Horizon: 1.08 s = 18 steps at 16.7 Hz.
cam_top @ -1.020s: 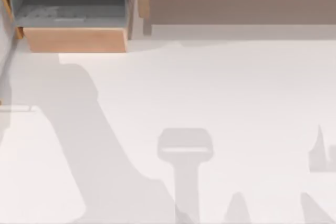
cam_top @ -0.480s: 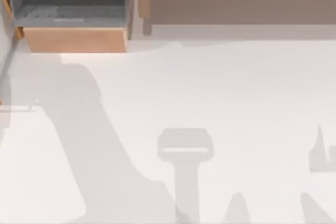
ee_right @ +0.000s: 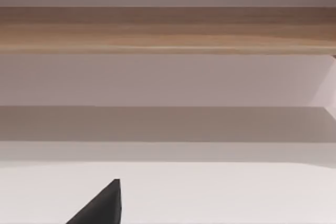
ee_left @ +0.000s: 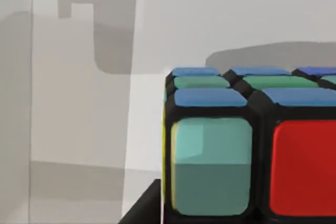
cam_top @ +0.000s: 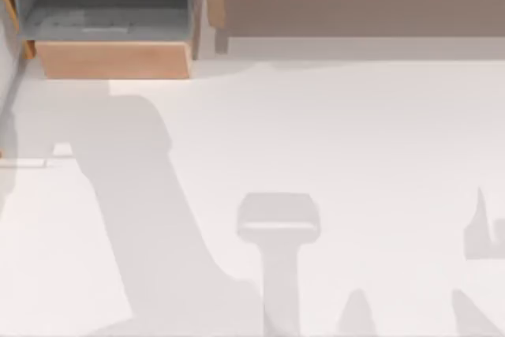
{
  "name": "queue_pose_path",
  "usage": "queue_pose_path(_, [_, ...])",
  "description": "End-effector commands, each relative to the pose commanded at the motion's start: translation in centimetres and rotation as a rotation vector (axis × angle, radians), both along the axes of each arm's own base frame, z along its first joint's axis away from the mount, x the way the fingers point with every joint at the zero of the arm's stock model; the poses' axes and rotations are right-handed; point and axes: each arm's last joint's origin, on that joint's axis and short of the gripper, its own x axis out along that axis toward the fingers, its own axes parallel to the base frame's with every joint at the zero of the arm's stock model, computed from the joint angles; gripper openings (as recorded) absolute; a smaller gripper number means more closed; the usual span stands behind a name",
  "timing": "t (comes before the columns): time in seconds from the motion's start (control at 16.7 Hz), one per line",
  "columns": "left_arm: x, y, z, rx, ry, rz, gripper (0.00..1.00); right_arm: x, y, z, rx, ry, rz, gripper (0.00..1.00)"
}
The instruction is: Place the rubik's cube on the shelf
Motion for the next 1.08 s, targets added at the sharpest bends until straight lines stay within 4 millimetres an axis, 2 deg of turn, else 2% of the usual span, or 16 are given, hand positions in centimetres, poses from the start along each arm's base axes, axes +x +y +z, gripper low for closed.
queue_pose_path(0.42, [-0.1,0.1,0.2,0.005,-0.003,-0.004,0.0,0.0,0.0,0.0,0.0,0.0,0.0,1.0])
queue_pose_path(0.6, [-0.8,-1.0,2.3,0.053,-0.004,-0.01,0.0,0.0,0.0,0.0,0.0,0.0,0.0,1.0])
queue_pose_path(0.72, [-1.3,-3.1,4.8,0.112,-0.018,-0.036,0.0,0.0,0.0,0.0,0.0,0.0,0.0,1.0])
queue_pose_path(0.84, [-1.9,-6.3,7.2,0.18,-0.04,-0.084,0.0,0.0,0.0,0.0,0.0,0.0,0.0,1.0])
queue_pose_path(0.96, [-2.5,-10.5,9.1,0.249,-0.066,-0.152,0.0,0.0,0.0,0.0,0.0,0.0,0.0,1.0])
queue_pose_path(1.08, [-3.2,-15.3,10.0,0.313,-0.091,-0.238,0.0,0.0,0.0,0.0,0.0,0.0,0.0,1.0])
